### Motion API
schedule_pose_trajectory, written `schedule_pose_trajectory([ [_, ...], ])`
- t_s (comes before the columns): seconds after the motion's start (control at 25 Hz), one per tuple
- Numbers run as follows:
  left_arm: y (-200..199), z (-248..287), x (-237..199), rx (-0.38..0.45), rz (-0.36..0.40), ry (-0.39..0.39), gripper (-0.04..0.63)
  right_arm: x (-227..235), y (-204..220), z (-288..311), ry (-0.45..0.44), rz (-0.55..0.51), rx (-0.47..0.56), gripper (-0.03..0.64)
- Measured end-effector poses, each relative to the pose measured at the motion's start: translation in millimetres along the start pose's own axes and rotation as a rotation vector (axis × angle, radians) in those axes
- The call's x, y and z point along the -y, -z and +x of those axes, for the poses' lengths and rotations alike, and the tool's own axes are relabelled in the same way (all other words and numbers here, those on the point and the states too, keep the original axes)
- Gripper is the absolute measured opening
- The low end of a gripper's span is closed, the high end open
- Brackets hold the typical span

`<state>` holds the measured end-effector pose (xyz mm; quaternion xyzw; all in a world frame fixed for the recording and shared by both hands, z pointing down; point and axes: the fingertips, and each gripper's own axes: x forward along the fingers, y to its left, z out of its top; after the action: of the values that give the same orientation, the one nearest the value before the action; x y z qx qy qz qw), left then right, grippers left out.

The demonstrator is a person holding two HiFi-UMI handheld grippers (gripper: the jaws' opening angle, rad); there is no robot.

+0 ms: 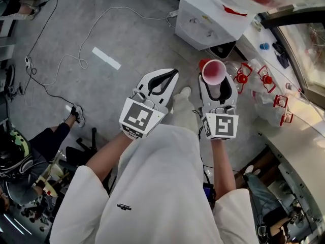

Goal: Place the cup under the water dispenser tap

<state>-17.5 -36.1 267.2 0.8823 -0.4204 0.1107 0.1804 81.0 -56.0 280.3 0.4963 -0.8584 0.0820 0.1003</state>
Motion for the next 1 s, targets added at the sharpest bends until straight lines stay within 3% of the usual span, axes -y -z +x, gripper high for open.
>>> schedule_pose_trajectory([
  [0.2,28.3,15.5,-5.7,-0.027,-0.05,-0.008,0.006,0.1,39.0,22.2,-0.041,-0.03,-0.04,0.279],
  [0.32,47.8,23.7,-20.2,-0.036,-0.022,-0.018,0.006,-1.8,58.3,42.7,-0.047,-0.045,-0.037,0.279],
  [0.6,88.3,42.5,-38.7,-0.089,-0.001,-0.036,0.006,17.6,108.6,78.0,-0.004,-0.071,-0.047,0.281],
  [1.0,145.7,85.3,-52.1,-0.119,-0.049,-0.035,0.006,45.3,185.8,114.3,0.015,-0.043,-0.07,0.281],
])
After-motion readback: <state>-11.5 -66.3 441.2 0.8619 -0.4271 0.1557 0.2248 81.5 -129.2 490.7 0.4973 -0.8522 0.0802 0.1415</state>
